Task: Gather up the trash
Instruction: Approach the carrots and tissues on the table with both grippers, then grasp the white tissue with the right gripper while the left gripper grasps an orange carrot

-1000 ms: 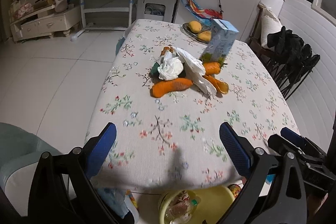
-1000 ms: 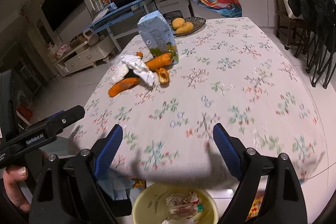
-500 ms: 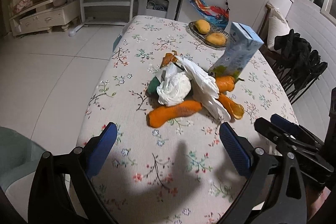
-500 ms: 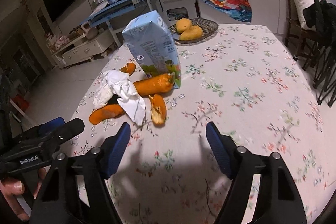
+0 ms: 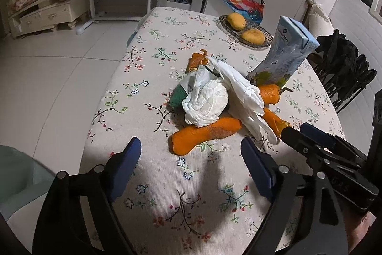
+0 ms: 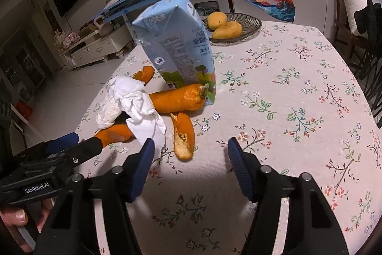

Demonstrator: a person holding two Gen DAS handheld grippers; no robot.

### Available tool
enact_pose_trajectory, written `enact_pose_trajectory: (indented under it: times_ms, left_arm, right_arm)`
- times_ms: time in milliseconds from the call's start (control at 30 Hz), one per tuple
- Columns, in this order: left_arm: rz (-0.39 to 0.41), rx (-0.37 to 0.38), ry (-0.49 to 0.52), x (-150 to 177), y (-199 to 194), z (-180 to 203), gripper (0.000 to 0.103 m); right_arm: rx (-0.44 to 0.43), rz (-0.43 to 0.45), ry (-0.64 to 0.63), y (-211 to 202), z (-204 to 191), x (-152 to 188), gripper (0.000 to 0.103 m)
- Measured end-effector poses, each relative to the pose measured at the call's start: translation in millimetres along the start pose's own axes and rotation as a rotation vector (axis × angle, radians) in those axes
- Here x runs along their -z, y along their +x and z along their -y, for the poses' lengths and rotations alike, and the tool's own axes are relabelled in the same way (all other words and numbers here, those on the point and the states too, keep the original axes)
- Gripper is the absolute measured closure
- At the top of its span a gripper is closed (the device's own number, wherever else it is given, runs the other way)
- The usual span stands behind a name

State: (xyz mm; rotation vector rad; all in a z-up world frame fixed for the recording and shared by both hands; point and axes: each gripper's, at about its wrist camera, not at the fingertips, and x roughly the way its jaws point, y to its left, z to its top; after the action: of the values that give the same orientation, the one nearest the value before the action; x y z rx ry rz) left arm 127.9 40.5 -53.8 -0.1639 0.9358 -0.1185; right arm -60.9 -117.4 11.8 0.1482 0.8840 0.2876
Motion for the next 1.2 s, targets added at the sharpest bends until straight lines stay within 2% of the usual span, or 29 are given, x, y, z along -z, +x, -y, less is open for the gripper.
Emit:
enact_pose_trajectory:
  times_ms: [367, 500, 533, 567, 600, 633, 667, 700, 800, 900, 967, 1100, 1133, 1167, 1200]
  left_arm:
    - [-0.026, -0.01, 0.035, -5.4, 16.9, 6.2, 0.025]
    - [-0.037, -0.005, 0.055, -4.4, 20.9, 11.0, 0.03]
    - [-0.039, 0.004, 0.061, -4.2, 20.9, 12.6, 0.034]
    - [-0.041, 0.015, 0.064, -4.5, 20.5, 13.3, 0.043]
    - [-0.044, 0.025, 0.065, -4.6, 20.4, 13.2, 0.047]
    - [-0.047, 0.038, 0.064, -4.1, 19.9, 13.4, 0.059]
    - [-0.053, 0.054, 0.062, -3.1, 20.0, 13.3, 0.074]
    - [-0.062, 0.068, 0.062, -2.1, 20.4, 13.3, 0.081]
    - [-0.063, 0.094, 0.061, 2.1, 17.1, 12.7, 0.086]
    - [-0.061, 0.114, 0.078, 7.8, 10.7, 15.5, 0.089]
    - [-0.065, 0.125, 0.09, 12.2, 5.7, 16.4, 0.096]
    - [-0.057, 0.134, 0.114, 21.8, -9.3, 17.3, 0.097]
    - [-0.057, 0.138, 0.113, 22.6, -11.2, 16.3, 0.097]
    - [-0.059, 0.145, 0.114, 23.4, -12.8, 16.3, 0.097]
    - [-0.058, 0.14, 0.119, 23.6, -13.2, 16.8, 0.097]
  right_arm:
    - [-0.011, -0.025, 0.007, 17.8, 0.7, -5.6, 0.048]
    - [-0.011, -0.034, 0.003, 20.7, -0.6, -5.6, 0.053]
    - [-0.01, -0.035, 0.001, 20.7, -1.0, -5.9, 0.054]
    - [-0.012, -0.037, 0.0, 20.6, -1.2, -5.8, 0.057]
    - [-0.012, -0.04, 0.0, 20.3, -1.1, -5.2, 0.062]
    - [-0.012, -0.04, 0.003, 19.7, -0.3, -4.8, 0.064]
    - [-0.016, -0.041, 0.01, 18.9, 1.8, -4.1, 0.068]
    - [-0.019, -0.043, 0.018, 18.0, 3.3, -3.2, 0.072]
    - [-0.027, -0.047, 0.043, 13.0, 9.5, 0.9, 0.08]
    - [-0.027, -0.047, 0.052, 6.6, 11.8, 6.1, 0.083]
    - [-0.025, -0.046, 0.05, 2.4, 12.1, 9.2, 0.083]
    - [-0.017, -0.034, 0.054, -3.0, 14.0, 9.4, 0.083]
    - [-0.015, -0.029, 0.056, -4.2, 14.1, 9.0, 0.083]
    - [-0.013, -0.026, 0.053, -4.5, 13.7, 8.6, 0.077]
    - [-0.004, -0.017, 0.046, -4.7, 13.0, 7.9, 0.066]
